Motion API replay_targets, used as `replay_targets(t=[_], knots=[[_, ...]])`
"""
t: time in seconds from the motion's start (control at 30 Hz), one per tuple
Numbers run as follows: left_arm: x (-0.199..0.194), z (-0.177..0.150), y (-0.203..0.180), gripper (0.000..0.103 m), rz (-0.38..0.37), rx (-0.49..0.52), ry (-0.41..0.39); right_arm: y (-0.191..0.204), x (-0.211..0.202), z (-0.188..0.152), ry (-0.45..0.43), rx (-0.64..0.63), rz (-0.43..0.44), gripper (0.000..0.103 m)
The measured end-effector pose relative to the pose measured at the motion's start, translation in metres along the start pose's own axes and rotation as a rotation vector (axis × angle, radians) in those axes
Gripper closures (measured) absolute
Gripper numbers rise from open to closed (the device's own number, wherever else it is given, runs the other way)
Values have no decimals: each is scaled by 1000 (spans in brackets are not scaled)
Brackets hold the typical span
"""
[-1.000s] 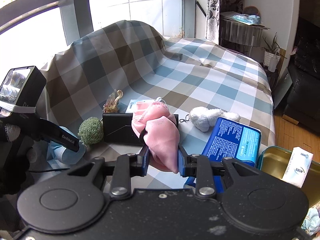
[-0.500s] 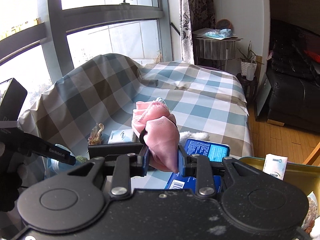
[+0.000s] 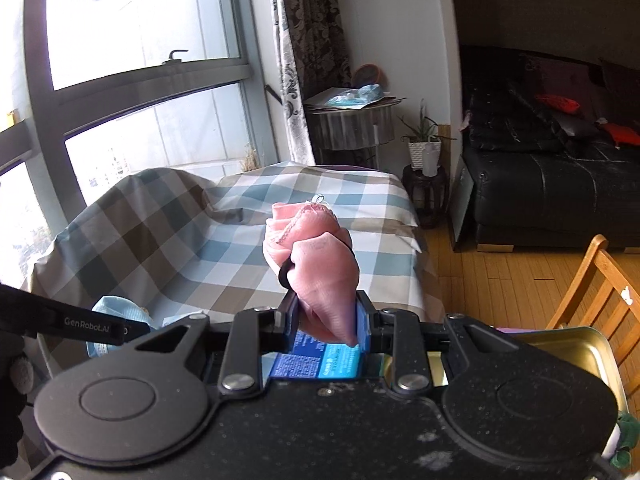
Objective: Organize soft objects
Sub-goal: 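Carry the mask and pink cloth over the gold tray with both tools, then open both tools to drop the mask and pink cloth into the tray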
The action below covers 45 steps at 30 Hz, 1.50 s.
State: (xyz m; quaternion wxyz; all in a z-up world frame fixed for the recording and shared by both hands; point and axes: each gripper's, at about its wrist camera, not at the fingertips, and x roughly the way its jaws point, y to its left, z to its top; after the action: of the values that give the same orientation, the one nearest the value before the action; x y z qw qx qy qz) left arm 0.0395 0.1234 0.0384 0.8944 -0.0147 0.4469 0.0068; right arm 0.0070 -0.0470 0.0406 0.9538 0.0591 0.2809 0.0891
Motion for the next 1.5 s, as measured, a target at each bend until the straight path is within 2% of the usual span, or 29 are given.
replay_targets(t=[0.27, 0.5, 0.73, 1.1, 1.2, 1.27, 1.5], knots=[[4, 14, -67, 56, -123, 104, -28, -73, -7, 12, 6, 161, -230, 75], [8, 14, -120, 56, -209, 177, -38, -145, -10, 4, 75, 346, -436, 75], [24, 7, -164, 56, -266, 236, 2, -180, -15, -4, 107, 466, -488, 75], [42, -22, -205, 56, -344, 310, 101, -179, -6, -5, 152, 461, -504, 75], [49, -27, -209, 52, -343, 321, 124, -180, -6, -5, 162, 464, -504, 75], [52, -29, -208, 45, -342, 317, 132, -180, -6, -6, 169, 463, -504, 75], [57, -33, -204, 39, -329, 303, 148, -179, -1, -5, 185, 459, -504, 75]])
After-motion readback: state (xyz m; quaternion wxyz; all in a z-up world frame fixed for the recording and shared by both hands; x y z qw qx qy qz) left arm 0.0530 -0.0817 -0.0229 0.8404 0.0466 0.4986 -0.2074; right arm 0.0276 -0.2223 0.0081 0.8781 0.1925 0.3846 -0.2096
